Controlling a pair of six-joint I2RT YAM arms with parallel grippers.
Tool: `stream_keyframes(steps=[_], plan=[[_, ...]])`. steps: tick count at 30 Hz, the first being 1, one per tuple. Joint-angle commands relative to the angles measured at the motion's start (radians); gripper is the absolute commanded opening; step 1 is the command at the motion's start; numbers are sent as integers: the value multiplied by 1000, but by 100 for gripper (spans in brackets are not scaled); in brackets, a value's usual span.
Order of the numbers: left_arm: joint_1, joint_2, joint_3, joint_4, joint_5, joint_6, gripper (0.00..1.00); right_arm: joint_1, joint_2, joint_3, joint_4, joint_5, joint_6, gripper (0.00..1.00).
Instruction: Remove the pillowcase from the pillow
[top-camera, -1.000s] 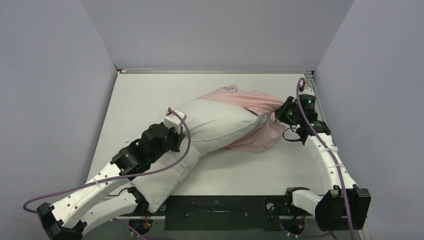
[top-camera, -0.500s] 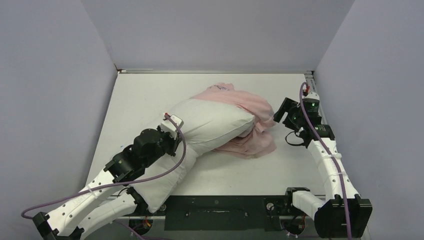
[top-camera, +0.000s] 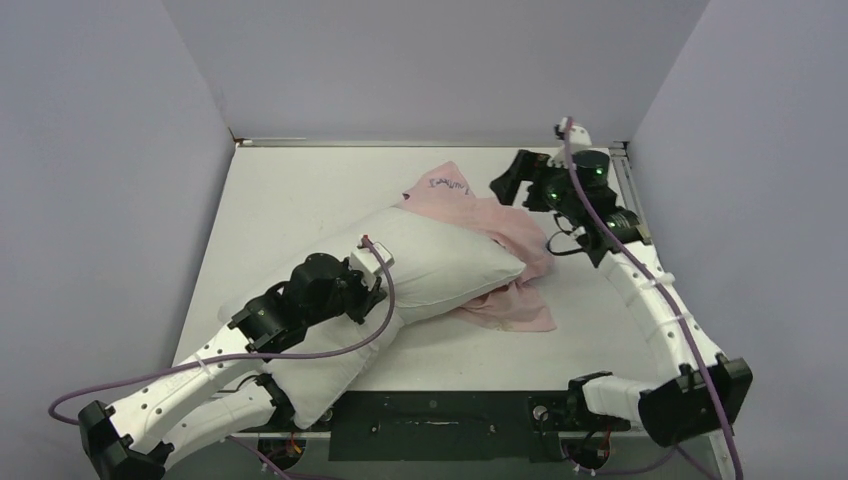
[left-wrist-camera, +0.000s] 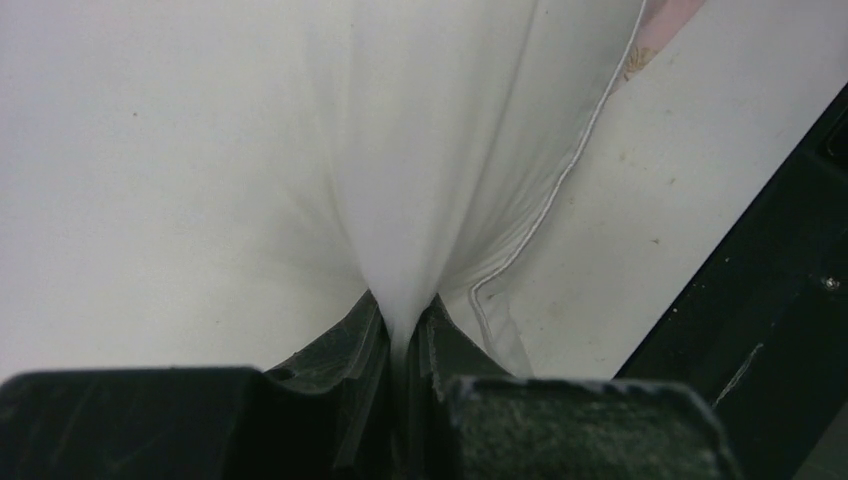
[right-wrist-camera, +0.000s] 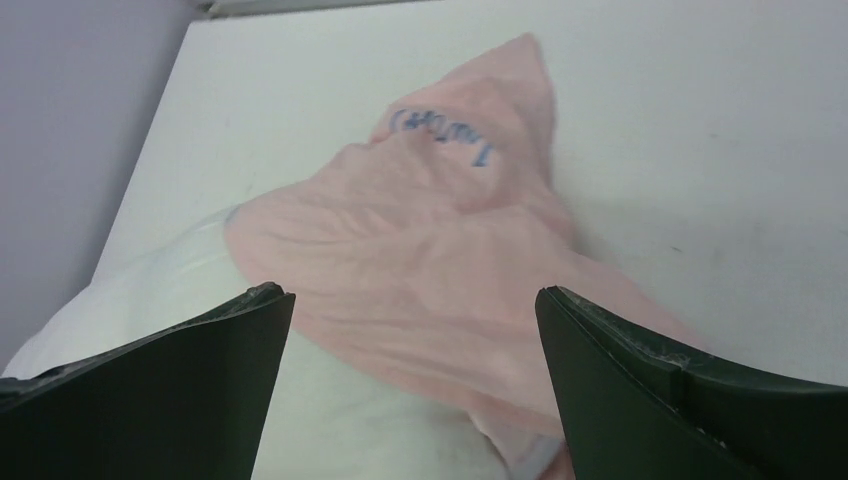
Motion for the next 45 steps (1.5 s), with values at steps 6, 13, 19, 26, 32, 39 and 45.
stream_keyframes(steps=[6, 13, 19, 26, 32, 39, 45], plan=[[-40, 11, 48, -38, 153, 9, 0, 348, 399, 243, 37, 11, -182, 93], [-49, -3, 47, -38, 198, 33, 0, 345, 615, 364, -30, 164, -220, 79], [-47, -57, 45, -29, 173, 33, 0, 220, 663, 425, -97, 298, -199, 16], [-11, -178, 24, 14, 129, 20, 0, -10, 586, 433, -133, 409, -116, 5], [56, -241, 22, 51, 21, -24, 0, -175, 486, 516, -157, 438, -70, 5], [176, -143, 130, 52, -201, -96, 0, -184, 432, 751, -199, 475, -129, 5], [350, 60, 322, -22, -359, -209, 0, -112, 373, 735, -153, 281, -158, 9]])
